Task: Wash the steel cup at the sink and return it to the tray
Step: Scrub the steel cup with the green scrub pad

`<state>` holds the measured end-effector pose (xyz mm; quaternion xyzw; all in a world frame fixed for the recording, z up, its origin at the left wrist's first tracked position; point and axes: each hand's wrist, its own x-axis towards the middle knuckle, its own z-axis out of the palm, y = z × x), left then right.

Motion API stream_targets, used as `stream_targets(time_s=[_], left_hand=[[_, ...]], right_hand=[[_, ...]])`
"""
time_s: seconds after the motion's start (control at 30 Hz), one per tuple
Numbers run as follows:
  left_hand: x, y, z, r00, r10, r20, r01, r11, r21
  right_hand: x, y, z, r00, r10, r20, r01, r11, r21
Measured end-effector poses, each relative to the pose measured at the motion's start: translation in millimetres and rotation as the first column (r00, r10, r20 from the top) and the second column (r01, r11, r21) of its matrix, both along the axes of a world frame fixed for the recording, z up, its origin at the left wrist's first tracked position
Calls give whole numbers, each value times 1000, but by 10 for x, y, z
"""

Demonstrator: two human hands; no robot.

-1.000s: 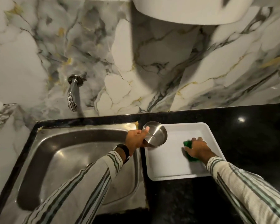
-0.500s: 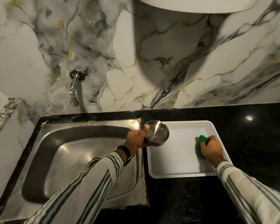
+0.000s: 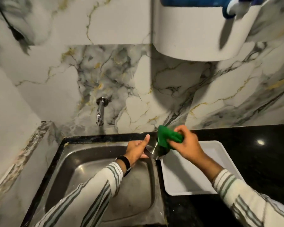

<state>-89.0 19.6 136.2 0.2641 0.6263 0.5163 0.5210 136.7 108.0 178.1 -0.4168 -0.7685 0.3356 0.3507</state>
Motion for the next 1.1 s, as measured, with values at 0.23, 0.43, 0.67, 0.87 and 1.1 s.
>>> stream_targets(time_s=[0.23,0.43,0.67,0.87,1.1], left_hand=[[-322,-208,355,975,28,-219,-14,998,67],[-617,-422,411,936,76,-343,-51,995,81],[-816,-519,459,913,43,-405,-29,999,40],[-883,-455,631,841,154,-519,-99,986,132],[-916,-377,751,783,180,-596,-129,983,127]], right_hand=[[-751,-496,352,707,-56,705,-418,771,480],[-849,-534,443,596,344,725,-740,586,329],[-1070,-556,372,539,-58,840,-806,252,535],[-1355,-831,379,738,-112,665,-422,692,585],[-1520,-976,353,993,27,-119,-87,839,-536]])
